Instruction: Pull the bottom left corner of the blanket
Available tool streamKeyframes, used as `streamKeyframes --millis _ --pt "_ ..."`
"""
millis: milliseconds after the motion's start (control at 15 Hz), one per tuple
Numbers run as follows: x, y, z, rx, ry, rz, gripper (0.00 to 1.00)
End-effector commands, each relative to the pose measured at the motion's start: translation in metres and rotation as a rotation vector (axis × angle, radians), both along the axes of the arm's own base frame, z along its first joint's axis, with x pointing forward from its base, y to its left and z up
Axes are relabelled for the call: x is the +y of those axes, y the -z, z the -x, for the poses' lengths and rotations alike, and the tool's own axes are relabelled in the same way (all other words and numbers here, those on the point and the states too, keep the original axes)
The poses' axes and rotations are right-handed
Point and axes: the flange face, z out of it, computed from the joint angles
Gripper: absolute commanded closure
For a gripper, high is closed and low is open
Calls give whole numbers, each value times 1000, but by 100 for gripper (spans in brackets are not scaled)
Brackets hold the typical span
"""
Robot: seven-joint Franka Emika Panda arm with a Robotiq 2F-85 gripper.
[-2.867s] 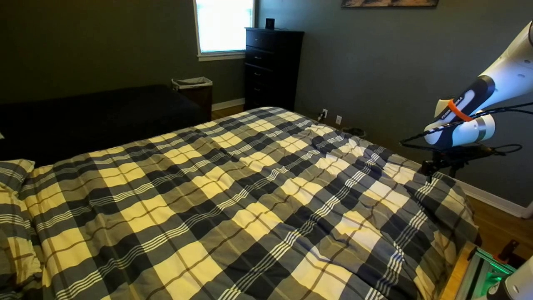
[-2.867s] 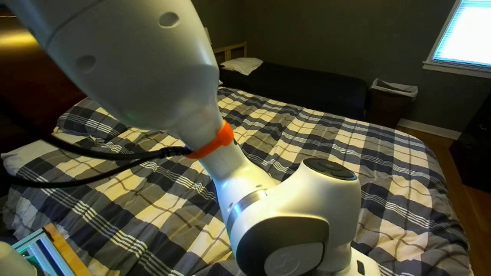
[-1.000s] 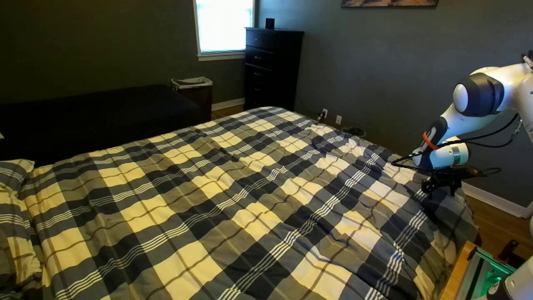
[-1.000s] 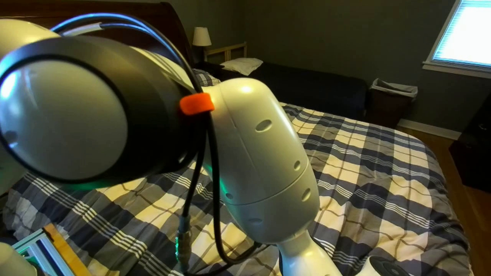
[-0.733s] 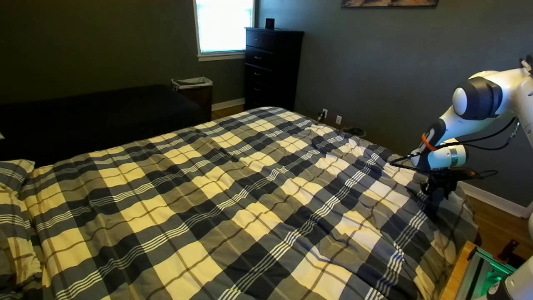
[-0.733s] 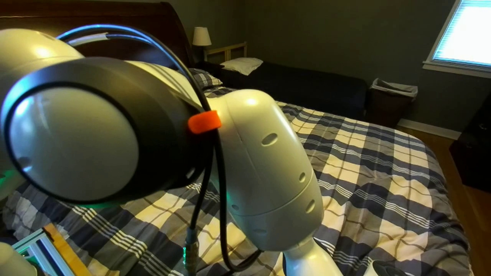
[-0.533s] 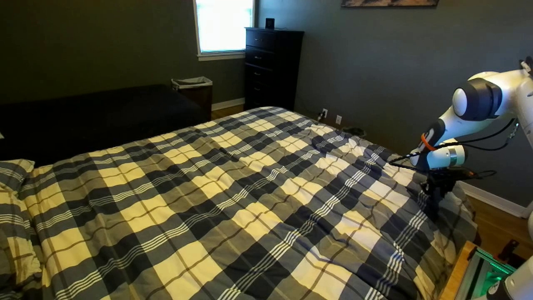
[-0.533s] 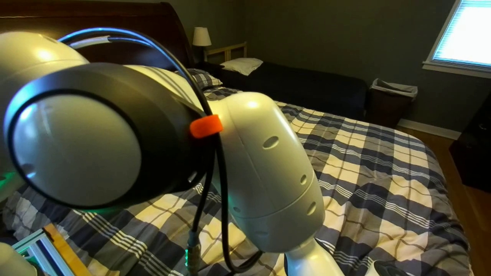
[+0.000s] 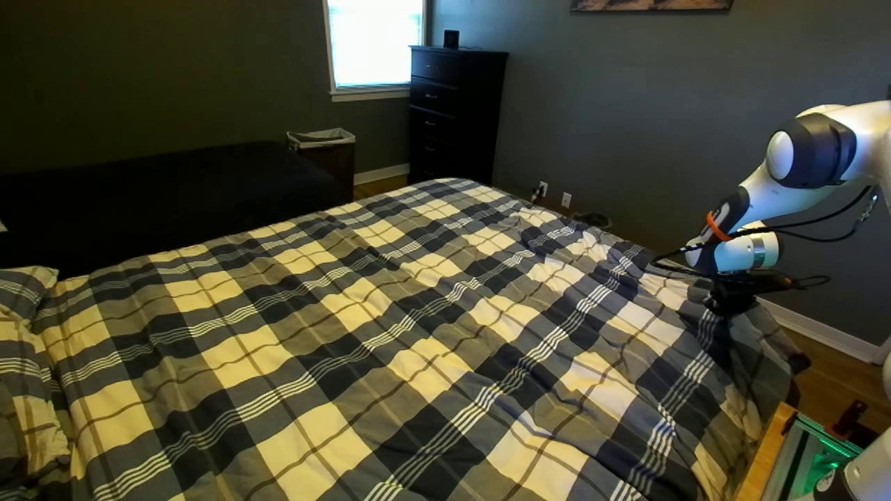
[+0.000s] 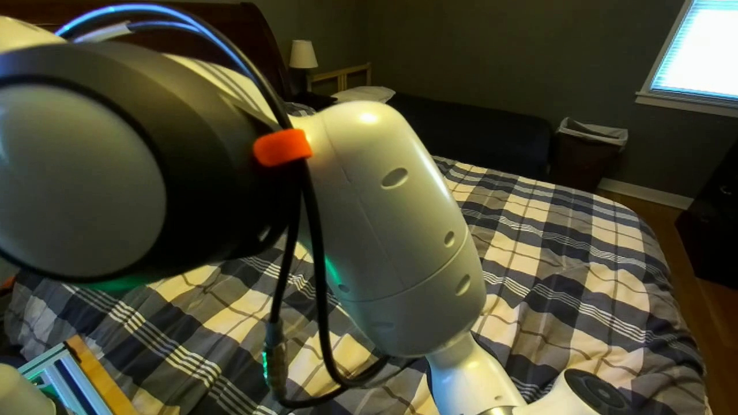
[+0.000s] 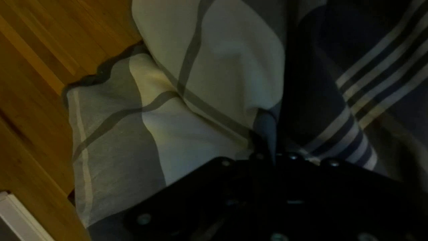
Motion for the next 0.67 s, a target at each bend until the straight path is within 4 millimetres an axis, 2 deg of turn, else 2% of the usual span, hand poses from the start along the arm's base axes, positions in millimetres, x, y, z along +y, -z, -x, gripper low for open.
streamKeyframes --millis 0,333,600 --pt "32 -42 -15 -74 -110 -26 99" --pt "78 -94 -50 -138 -281 -36 99" --pt "116 -122 -81 -194 -415 -46 99"
